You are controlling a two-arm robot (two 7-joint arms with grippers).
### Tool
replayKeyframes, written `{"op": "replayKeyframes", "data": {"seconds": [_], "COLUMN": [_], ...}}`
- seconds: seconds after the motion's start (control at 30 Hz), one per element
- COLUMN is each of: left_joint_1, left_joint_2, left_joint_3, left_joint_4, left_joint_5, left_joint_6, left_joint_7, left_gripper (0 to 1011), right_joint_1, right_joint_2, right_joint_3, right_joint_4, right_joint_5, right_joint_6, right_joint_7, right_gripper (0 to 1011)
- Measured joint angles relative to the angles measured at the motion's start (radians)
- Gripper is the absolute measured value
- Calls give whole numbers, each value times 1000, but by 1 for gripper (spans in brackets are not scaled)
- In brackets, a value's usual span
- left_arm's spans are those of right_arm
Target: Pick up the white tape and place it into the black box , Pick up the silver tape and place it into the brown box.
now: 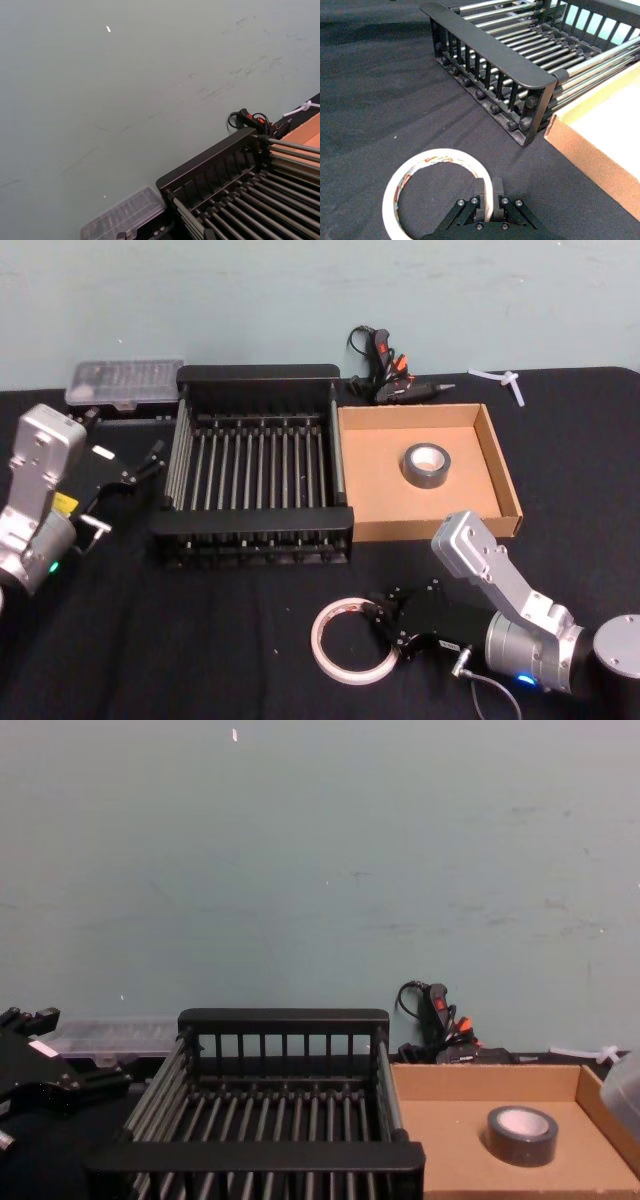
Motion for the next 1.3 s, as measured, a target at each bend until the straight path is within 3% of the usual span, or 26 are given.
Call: {"op": "replayKeyframes", "data": {"seconds": [0.43, 1.3], "left_joint_1": [0, 0], "left_joint_2": [0, 0], "left_joint_3": [0, 0], "left_joint_4": [0, 0], "left_joint_5": [0, 0], "left_joint_6": [0, 0], "left_joint_7": [0, 0], "left_gripper": [1001, 1001], "right_joint_1": [1, 10], "right_joint_2": [6, 78], "right_joint_3": [7, 68], "right_joint_4": [-5, -136], "right_joint_5": [19, 122], "right_joint_6": [-5, -82], "right_joint_7": [24, 65], "right_gripper": [97, 96]}}
